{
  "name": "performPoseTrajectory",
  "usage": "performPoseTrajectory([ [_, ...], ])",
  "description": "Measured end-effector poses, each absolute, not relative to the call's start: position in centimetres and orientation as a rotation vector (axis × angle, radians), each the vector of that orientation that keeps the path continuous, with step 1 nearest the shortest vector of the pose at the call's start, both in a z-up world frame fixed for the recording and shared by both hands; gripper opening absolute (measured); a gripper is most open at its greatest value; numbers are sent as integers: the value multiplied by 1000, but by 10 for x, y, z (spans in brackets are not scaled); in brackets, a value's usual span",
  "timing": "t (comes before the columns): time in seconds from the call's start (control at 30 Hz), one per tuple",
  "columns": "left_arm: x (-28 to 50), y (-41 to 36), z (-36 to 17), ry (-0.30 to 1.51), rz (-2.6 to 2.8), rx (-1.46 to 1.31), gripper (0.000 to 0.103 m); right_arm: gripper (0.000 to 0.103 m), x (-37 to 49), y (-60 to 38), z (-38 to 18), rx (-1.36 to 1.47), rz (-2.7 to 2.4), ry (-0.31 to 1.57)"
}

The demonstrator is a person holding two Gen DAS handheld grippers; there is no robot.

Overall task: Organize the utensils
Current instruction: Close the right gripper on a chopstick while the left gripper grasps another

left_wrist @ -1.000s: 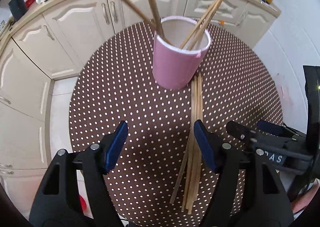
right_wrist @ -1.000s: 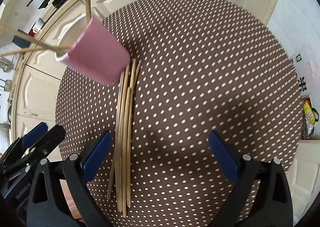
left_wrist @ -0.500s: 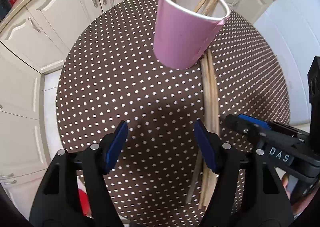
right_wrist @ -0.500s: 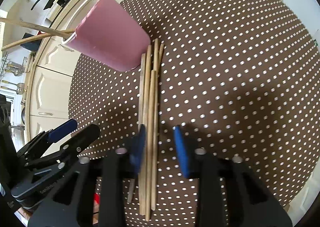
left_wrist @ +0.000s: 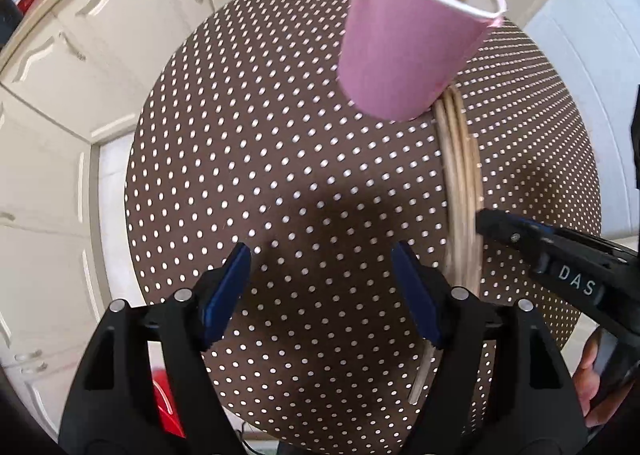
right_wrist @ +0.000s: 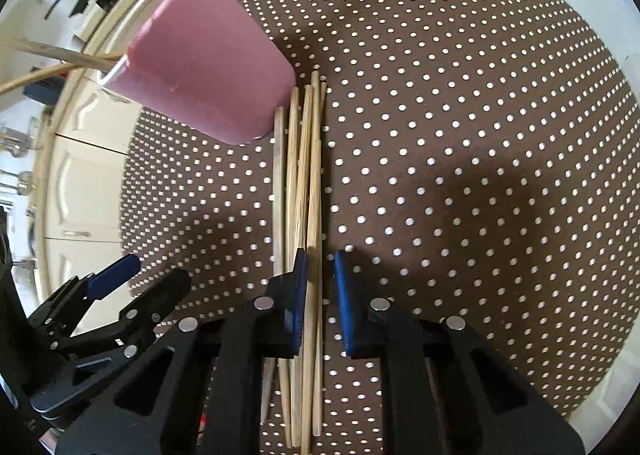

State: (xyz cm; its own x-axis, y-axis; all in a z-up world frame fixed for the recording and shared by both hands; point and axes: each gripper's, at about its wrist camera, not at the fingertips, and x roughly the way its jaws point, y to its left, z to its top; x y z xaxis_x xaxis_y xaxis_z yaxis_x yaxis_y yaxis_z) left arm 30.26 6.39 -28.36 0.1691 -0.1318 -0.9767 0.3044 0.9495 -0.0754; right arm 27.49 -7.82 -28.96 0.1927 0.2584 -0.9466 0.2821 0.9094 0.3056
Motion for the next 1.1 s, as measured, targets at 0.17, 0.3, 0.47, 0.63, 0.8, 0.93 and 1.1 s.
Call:
performPoseTrajectory([
  [0.17, 307, 68, -284, 1374, -322, 143, 73, 4, 275, -79, -292, 541, -33, 1372],
  [0.3, 315, 70, -283, 1384, -348, 123, 73, 4, 273, -91, -290, 579, -40, 1369],
  [0.47, 319, 59, -277, 1379, -379, 112, 72, 4, 279, -100, -282, 590, -31, 1363],
  [0.63, 319, 41, -279, 1377, -422, 72, 72, 4, 265, -114, -275, 592, -26, 1352],
  [0.8, 322, 20, -291, 1403, -457, 15, 56, 4, 259, -141, -274, 627, -25, 1360],
  [0.93, 328, 2, -303, 1451, -459, 8, 34, 4, 252, -167, -280, 660, -28, 1377],
  [1.1, 333, -12, -313, 1477, -432, -19, 34, 4, 245, -191, -283, 682, -26, 1390],
])
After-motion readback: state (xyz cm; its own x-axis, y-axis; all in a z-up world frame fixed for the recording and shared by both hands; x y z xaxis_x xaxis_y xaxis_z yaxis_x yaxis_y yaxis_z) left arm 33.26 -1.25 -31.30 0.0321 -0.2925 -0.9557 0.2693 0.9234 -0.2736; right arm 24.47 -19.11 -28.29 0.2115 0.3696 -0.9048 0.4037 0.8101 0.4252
